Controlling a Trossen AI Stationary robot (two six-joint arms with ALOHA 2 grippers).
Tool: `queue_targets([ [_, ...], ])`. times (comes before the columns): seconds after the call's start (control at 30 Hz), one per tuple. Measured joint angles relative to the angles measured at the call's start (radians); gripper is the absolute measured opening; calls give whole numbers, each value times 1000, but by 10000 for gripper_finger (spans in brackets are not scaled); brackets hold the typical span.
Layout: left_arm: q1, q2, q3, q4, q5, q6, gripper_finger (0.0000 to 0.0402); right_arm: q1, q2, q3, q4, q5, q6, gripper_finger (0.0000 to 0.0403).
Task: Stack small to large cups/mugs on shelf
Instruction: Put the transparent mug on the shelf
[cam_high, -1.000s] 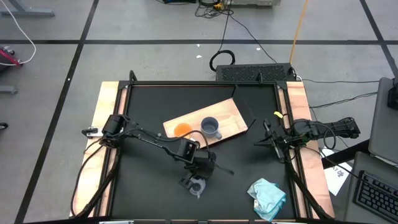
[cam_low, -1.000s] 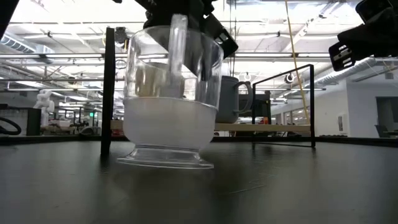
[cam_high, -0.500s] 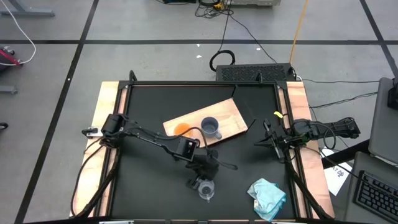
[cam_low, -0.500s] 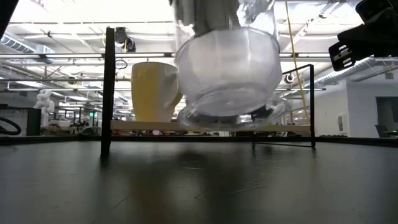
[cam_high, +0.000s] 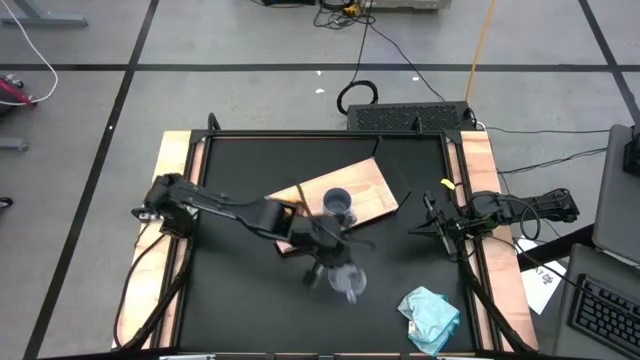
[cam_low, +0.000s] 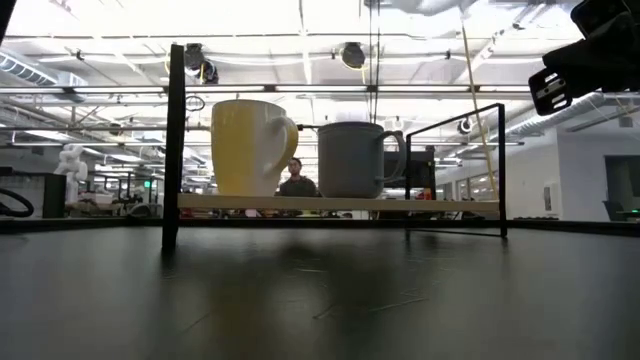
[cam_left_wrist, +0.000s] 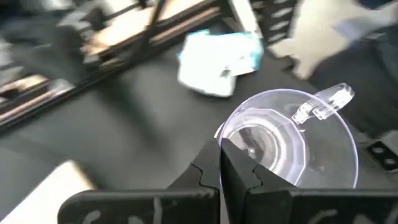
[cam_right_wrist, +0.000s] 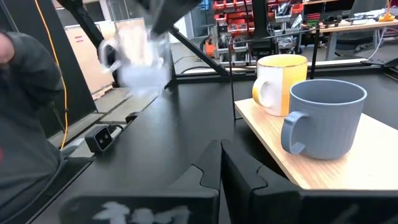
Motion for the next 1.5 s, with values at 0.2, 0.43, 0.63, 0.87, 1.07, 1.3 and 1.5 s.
queue_targets([
  [0.2,-12,-133,-2,-49,-149,-17,0,0,0,0,0,0,-1,0],
  [0.43,-18,-233,-2,-104,-343,-64,0,0,1,0,2,0,-7,0],
  [0.63,-21,-278,-4,-159,-379,-88,0,0,1,0,0,0,-8,0],
  [0.87,-45,-366,-160,-100,-428,-108,0,0,1,0,-8,0,-11,0],
  [1.07,-55,-545,-454,165,-431,-118,0,0,1,0,-7,0,-11,0],
  [1.3,-40,-712,-771,465,-419,-182,0,0,2,0,-5,0,-2,0],
  [1.5,16,-702,-852,638,-369,-216,0,0,2,0,-3,0,0,0],
])
